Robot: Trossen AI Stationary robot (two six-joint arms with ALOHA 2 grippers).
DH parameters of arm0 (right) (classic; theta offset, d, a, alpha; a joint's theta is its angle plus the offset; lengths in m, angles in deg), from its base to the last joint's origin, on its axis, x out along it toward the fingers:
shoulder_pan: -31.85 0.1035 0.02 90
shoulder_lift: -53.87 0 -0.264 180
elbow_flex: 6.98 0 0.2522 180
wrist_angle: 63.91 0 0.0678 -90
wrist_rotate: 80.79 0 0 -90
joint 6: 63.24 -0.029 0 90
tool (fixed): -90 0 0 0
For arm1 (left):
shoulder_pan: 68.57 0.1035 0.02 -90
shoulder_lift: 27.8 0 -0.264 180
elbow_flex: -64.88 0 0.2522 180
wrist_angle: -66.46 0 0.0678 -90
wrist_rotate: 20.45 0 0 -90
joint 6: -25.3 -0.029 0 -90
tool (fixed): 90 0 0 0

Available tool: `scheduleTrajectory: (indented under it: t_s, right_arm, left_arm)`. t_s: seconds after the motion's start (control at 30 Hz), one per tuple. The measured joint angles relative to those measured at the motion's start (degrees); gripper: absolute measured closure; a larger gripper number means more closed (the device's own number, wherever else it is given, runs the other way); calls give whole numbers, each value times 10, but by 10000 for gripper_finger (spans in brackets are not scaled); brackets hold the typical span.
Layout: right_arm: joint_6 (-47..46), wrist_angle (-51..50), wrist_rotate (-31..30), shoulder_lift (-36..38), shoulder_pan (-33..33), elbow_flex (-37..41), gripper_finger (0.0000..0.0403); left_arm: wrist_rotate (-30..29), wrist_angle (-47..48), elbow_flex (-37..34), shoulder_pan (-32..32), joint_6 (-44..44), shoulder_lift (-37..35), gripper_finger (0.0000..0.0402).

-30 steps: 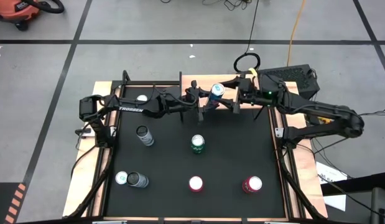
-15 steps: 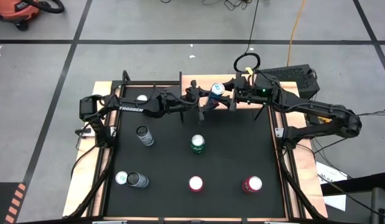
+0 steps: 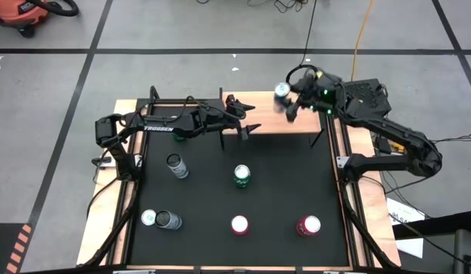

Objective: Place canned beverage on shelf
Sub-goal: Put the right blue soda can on the shelf

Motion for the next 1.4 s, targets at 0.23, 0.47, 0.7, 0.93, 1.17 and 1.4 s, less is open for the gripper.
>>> scheduleTrajectory:
  t_s: [0.23,0.47,0.7,0.93,1.17,1.4]
  right_arm:
    - [2,-25,69,0,-123,0,175]
    - [-1,-19,108,0,-191,31,175]
    - [-22,72,139,1,-229,100,175]
    - [-8,74,139,1,-236,102,175]
    - [8,58,140,3,-237,103,150]
    - [16,19,119,54,-237,99,86]
  left_arm:
    - [0,16,0,-2,-1,0,57]
    - [-11,17,-3,-5,-7,-10,57]
    - [-13,22,-3,-7,-17,-53,57]
    - [-22,30,-3,-8,-29,-74,57]
    - [-35,64,-3,-10,-43,-110,57]
    - [-54,126,-7,-11,-49,-162,57]
